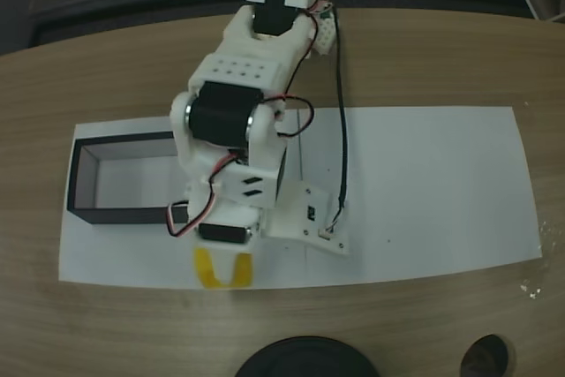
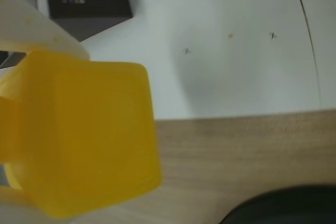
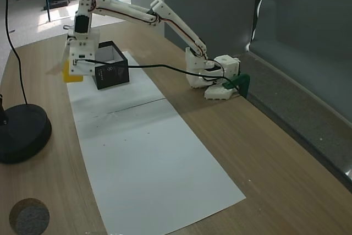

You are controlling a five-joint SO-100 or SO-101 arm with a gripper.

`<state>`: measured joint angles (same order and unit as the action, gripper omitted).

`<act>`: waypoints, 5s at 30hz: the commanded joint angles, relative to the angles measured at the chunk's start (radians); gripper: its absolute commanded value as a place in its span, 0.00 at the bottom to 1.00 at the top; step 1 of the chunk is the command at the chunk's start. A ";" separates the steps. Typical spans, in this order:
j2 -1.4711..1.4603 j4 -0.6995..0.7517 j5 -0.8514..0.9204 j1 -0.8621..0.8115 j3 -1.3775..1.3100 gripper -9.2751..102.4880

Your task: Grab a yellow square and put it in the box.

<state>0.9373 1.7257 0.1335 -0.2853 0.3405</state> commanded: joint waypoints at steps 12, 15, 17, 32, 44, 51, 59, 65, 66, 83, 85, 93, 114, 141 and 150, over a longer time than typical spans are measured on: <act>0.321 -0.003 -0.006 -0.423 -0.020 0.23; 0.281 -0.003 -0.006 -0.499 0.044 0.23; 0.253 -0.002 -0.006 -0.525 0.081 0.23; 0.123 -0.002 -0.006 -0.526 0.296 0.23; 0.121 -0.003 -0.018 -0.526 0.334 0.28; 0.123 -0.003 -0.008 -0.503 0.328 0.38; 0.252 -0.003 -0.115 -0.391 0.118 0.12; 0.373 -0.003 -0.224 -0.189 -0.071 0.08; 0.390 -0.002 -0.230 -0.144 -0.086 0.08; 0.945 0.006 -0.225 0.264 0.018 0.08; 1.060 0.005 -0.225 0.264 0.133 0.08; 1.563 -0.041 -0.224 0.262 0.744 0.08; 2.545 -0.497 -0.161 0.262 1.994 0.08; 2.539 -0.663 -0.170 0.261 2.721 0.08; 2.539 -0.434 -0.172 0.255 2.660 0.08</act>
<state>3.4545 1.2778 -0.0337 -0.0261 3.0572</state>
